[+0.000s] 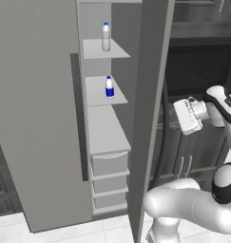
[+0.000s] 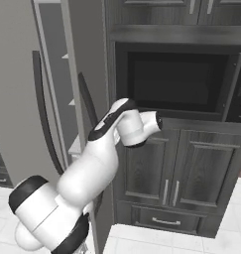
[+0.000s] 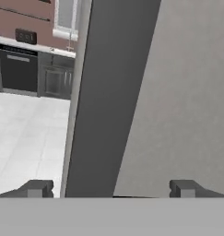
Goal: Take the bottled waters from the counter and place them in the freezer to freeze. Close the freezer door after placing the bottles.
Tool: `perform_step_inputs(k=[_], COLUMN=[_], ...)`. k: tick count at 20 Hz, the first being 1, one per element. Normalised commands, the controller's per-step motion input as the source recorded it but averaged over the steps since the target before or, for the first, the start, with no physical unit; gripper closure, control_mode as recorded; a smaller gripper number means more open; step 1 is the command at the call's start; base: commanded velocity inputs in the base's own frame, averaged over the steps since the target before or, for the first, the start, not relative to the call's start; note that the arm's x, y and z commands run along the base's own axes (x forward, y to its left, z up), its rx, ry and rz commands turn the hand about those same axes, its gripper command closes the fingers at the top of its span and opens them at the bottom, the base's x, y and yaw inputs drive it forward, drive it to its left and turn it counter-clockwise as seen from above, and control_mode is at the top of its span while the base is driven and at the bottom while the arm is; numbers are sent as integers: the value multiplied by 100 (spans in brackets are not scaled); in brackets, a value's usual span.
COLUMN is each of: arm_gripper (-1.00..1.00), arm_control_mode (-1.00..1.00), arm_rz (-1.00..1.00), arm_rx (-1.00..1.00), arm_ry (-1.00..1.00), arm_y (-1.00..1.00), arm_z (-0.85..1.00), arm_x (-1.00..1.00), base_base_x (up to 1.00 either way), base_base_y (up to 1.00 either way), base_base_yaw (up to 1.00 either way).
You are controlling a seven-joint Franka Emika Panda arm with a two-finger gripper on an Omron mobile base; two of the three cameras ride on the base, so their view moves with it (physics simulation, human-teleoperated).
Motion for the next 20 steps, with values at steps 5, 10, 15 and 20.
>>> perform_step_inputs(k=[5,10,15,20], arm_gripper=[-100,-100,-100,-100], arm_control_mode=[-100,-100,-100,-100], arm_rz=[10,5,1,-1], arm_rx=[0,0,0,0], arm_ry=[0,0,0,0], arm_y=[34,41,47,50], arm_z=[-2,-2,-1,-3], arm_x=[0,0,0,0], base_base_x=[0,0,0,0], base_base_y=[0,0,0,0], base_base_yaw=[0,0,0,0])
